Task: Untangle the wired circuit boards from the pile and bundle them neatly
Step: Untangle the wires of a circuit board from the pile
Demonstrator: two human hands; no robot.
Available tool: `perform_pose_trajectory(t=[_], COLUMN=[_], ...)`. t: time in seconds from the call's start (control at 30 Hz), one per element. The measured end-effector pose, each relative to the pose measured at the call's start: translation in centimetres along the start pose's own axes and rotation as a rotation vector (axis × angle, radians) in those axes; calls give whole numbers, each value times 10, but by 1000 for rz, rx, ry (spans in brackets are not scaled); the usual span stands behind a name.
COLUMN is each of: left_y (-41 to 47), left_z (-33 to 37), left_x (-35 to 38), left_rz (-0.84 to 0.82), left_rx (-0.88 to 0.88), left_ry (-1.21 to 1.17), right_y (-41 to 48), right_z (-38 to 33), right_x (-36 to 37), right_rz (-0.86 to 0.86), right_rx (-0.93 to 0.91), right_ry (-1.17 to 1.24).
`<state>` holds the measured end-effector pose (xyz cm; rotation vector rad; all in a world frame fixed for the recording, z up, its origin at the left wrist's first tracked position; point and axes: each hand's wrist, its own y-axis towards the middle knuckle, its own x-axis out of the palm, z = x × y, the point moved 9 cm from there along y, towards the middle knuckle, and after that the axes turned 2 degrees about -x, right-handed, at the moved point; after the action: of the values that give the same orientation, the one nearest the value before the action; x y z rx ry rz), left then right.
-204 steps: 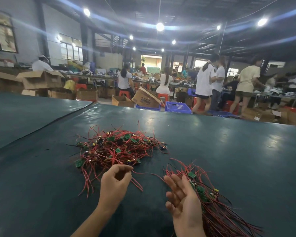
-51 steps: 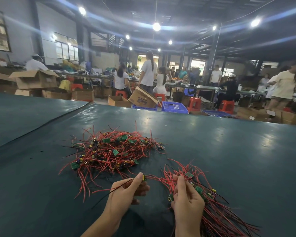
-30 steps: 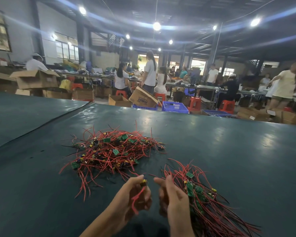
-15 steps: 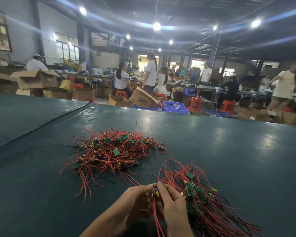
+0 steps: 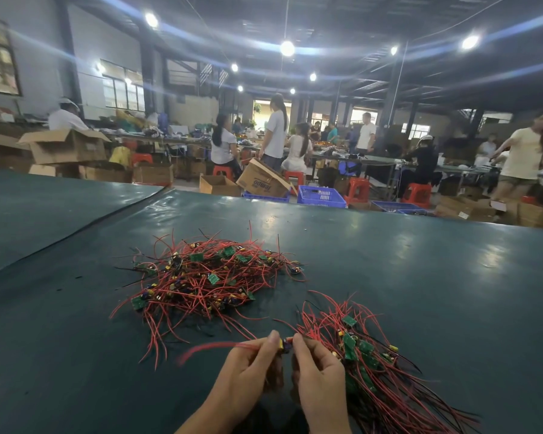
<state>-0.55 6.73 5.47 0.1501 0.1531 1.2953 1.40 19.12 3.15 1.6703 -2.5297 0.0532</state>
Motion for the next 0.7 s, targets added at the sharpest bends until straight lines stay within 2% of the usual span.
perform_pose_trajectory(t=[0.1,0.27,0.37,0.47,0.57,0.7], left_y=[1,-3,-3,-2,1,2], left_z=[0,-2,3,7,7,9], left_x=[-4,5,7,3,-2,-2], left_rz=[16,-61,-101,-47,1,-3], left_rx=[-12,-50,-11,18,41,68], left_ry=[40,-9,24,18,3,42], right_y=[-2,-5,-6,-5,-1,13], right_z=[-2,-8,-8,-9,-6,5], right_x=[1,7,12,15,10,-16], right_rz=[-5,-65,-120,-142,-83,82], right_rx=[1,-5,-11,-60,-83,7], right_ry=[-11,60,64,23,-9,134])
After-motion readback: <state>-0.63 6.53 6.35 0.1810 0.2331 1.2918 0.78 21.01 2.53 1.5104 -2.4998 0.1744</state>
